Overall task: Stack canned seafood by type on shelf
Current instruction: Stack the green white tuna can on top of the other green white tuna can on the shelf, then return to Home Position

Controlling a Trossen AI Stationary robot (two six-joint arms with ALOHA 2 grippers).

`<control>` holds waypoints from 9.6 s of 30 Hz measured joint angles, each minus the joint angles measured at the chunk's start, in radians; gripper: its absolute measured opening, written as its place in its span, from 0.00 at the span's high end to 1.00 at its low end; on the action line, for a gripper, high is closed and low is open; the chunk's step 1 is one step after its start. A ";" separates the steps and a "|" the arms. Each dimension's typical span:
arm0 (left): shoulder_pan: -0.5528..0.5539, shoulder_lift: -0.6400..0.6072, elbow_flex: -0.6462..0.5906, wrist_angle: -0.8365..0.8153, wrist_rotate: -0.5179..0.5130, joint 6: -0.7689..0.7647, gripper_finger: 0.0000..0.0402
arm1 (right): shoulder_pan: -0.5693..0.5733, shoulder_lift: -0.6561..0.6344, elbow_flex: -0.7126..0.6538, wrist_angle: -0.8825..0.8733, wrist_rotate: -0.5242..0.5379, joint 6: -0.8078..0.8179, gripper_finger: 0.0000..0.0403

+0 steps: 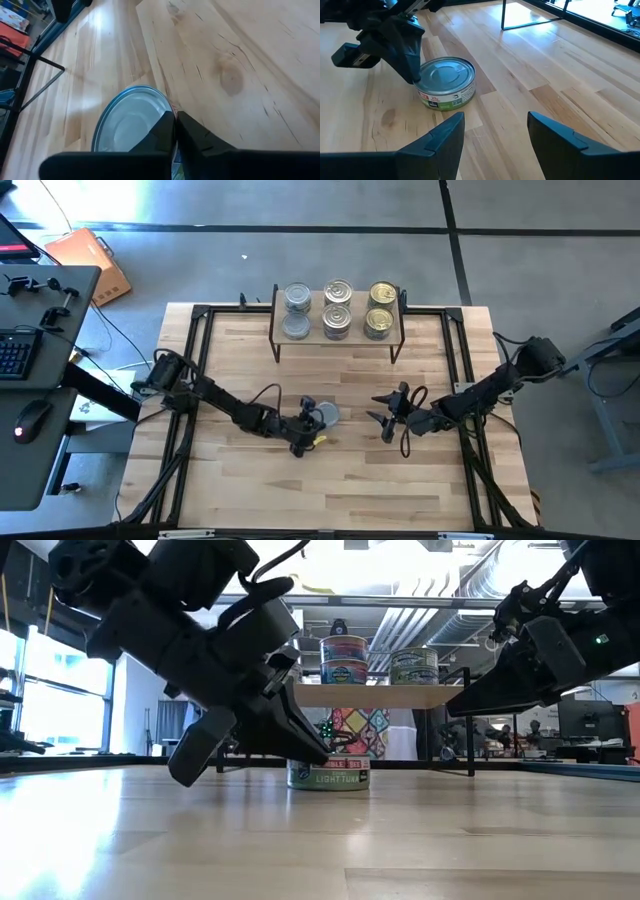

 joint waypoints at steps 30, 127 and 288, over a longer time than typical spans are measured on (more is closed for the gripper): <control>-0.091 -0.212 0.040 -0.267 -0.226 0.082 1.00 | -0.011 0.000 0.000 -0.017 -0.003 0.004 0.48; 0.294 -0.641 0.035 -0.269 -0.234 0.558 0.71 | -0.011 0.001 0.000 -0.011 -0.046 -0.001 0.48; 0.097 -1.883 -0.767 -0.386 0.104 -0.409 0.77 | -0.491 -1.374 -0.279 -0.565 -0.701 -0.292 0.81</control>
